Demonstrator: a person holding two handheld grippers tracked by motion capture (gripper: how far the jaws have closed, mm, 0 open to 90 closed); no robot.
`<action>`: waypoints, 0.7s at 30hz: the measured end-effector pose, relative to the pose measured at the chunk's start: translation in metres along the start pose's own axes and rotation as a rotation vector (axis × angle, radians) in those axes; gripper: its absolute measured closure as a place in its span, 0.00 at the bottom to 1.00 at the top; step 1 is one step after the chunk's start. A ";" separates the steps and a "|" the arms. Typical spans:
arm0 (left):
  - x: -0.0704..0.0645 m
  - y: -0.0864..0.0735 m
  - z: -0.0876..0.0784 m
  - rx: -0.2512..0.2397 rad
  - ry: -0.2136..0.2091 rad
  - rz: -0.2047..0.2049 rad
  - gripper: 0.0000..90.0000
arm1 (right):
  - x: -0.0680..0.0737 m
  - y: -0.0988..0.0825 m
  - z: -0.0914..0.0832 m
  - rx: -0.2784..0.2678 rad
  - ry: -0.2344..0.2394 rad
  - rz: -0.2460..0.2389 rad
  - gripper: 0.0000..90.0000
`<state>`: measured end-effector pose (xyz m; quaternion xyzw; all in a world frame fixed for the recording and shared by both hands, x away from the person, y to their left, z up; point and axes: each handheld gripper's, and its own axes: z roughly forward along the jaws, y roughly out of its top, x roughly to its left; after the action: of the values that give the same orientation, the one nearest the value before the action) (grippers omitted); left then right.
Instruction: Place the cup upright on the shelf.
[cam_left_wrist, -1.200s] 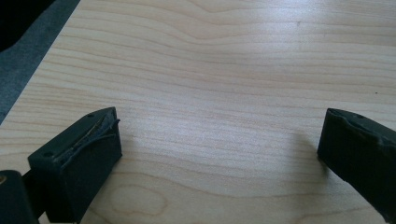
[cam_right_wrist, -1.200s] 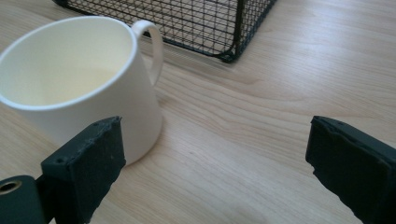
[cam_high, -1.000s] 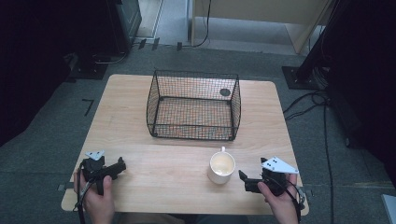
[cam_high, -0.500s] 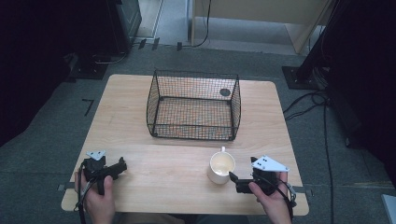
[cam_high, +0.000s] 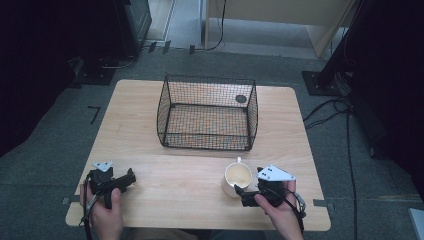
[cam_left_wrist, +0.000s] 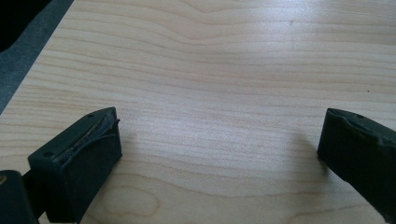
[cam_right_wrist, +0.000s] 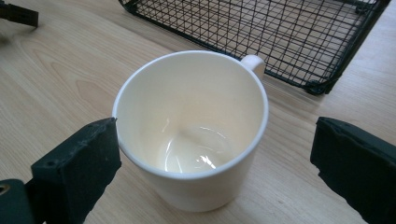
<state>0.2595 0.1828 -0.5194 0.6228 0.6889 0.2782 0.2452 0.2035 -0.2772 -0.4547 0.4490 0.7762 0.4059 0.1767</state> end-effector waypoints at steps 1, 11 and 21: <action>0.000 0.000 0.000 0.001 0.000 0.001 0.00 | 0.001 0.001 0.002 0.004 0.000 -0.004 0.01; 0.000 0.000 0.000 0.000 0.000 0.000 0.00 | 0.009 0.001 0.014 0.025 0.009 -0.016 0.01; -0.001 0.000 0.000 0.003 -0.005 0.007 0.00 | 0.016 0.001 0.028 0.048 -0.020 -0.025 0.04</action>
<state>0.2598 0.1822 -0.5192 0.6261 0.6866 0.2764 0.2453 0.2134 -0.2501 -0.4701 0.4475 0.7895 0.3803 0.1784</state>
